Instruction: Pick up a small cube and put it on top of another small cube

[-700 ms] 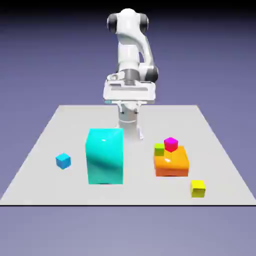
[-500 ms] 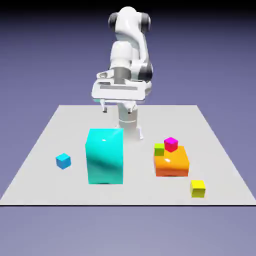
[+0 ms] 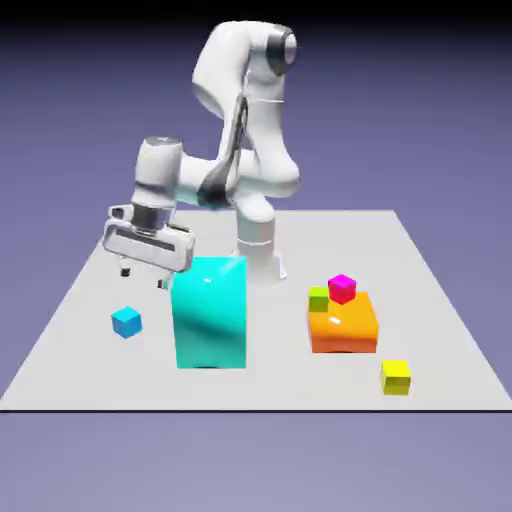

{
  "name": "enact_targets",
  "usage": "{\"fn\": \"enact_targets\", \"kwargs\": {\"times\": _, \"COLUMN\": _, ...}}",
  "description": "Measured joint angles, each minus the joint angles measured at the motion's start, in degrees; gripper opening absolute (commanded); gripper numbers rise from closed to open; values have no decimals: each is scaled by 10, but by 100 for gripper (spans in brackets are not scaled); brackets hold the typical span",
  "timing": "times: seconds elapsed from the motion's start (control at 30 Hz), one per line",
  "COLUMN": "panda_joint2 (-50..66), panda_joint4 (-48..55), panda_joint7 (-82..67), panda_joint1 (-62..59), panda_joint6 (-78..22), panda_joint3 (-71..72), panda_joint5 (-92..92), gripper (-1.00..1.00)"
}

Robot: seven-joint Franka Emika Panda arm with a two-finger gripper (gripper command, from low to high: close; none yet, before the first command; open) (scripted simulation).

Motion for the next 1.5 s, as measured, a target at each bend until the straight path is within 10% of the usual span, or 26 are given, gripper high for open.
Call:
{"fn": "enact_targets", "kwargs": {"times": 0.63, "panda_joint2": 273, "panda_joint4": 45, "panda_joint7": 26, "panda_joint1": -214, "panda_joint6": 3, "panda_joint3": 19, "panda_joint5": -89, "gripper": 0}}
{"fn": "enact_targets", "kwargs": {"times": 0.67, "panda_joint2": 275, "panda_joint4": 45, "panda_joint7": 27, "panda_joint1": -213, "panda_joint6": 5, "panda_joint3": 18, "panda_joint5": -90, "gripper": -100}}
{"fn": "enact_targets", "kwargs": {"times": 0.9, "panda_joint2": 172, "panda_joint4": 41, "panda_joint7": -16, "panda_joint1": -246, "panda_joint6": -92, "panda_joint3": 66, "panda_joint5": -31, "gripper": -100}}
{"fn": "enact_targets", "kwargs": {"times": 1.5, "panda_joint2": 53, "panda_joint4": 129, "panda_joint7": 132, "panda_joint1": 130, "panda_joint6": -144, "panda_joint3": 166, "panda_joint5": 212, "gripper": -100}}
